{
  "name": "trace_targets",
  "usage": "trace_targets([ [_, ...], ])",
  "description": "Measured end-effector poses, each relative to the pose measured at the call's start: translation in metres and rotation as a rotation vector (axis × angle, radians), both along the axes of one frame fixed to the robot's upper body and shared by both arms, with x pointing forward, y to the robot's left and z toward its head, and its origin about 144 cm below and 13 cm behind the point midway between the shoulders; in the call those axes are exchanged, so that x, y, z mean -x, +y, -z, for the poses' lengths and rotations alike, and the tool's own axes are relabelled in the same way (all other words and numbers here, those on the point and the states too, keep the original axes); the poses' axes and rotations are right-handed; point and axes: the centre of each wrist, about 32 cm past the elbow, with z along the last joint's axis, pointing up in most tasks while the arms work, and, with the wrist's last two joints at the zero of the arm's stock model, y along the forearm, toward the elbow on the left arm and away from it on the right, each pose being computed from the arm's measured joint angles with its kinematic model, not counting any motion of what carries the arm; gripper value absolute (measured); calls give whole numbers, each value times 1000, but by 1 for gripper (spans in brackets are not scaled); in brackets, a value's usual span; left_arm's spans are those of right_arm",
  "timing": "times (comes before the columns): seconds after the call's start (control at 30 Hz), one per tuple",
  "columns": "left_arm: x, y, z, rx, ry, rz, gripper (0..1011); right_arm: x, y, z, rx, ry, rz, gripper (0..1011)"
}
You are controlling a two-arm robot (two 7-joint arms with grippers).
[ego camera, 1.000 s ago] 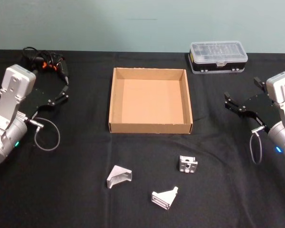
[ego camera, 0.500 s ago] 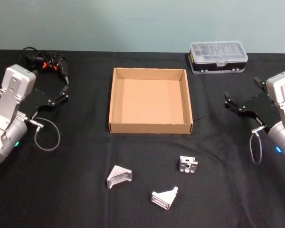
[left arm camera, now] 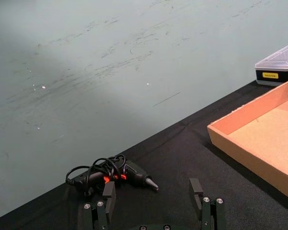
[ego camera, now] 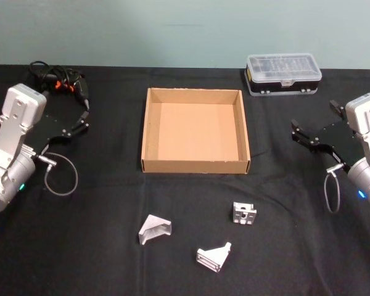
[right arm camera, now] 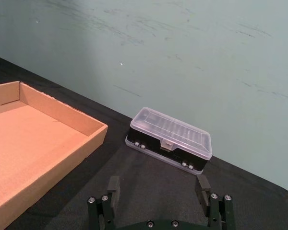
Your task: Use one hand to pick up the angle iron from the table and place it into the box.
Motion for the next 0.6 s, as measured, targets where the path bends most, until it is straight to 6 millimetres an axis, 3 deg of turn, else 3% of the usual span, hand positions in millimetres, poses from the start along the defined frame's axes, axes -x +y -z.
trace_targets([
  [0.6, 0, 0, 0, 0, 0, 0, 1000, 0, 0, 0, 0, 0, 0, 1004],
])
